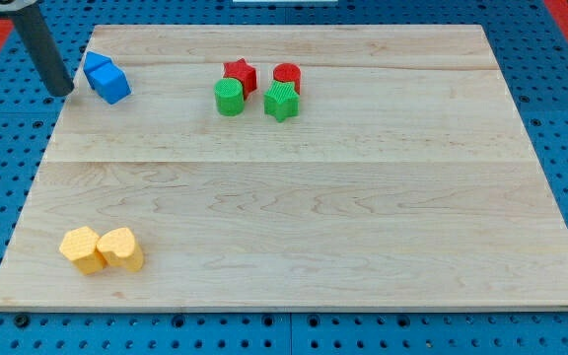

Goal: Push the blue cube to the bottom of the blue triangle

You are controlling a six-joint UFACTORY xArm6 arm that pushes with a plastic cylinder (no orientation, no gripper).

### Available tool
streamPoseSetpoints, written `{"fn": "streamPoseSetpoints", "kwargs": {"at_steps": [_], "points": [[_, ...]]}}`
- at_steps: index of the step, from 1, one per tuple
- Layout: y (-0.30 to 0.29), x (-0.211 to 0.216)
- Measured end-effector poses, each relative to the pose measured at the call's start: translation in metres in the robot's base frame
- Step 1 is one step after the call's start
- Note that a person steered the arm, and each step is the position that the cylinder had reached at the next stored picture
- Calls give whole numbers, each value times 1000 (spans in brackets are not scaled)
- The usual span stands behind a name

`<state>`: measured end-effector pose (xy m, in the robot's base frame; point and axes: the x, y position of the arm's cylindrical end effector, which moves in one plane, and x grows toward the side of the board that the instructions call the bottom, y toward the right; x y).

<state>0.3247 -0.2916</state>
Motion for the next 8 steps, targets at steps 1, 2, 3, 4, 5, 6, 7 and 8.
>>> {"fn": "streamPoseSetpoints", "kwargs": {"at_steps": [1,2,3,4,5,6,7,8], "points": [[38,-44],[76,-69],[44,-59],[38,-44],[45,-13],[46,5],[52,14],[64,32]]}}
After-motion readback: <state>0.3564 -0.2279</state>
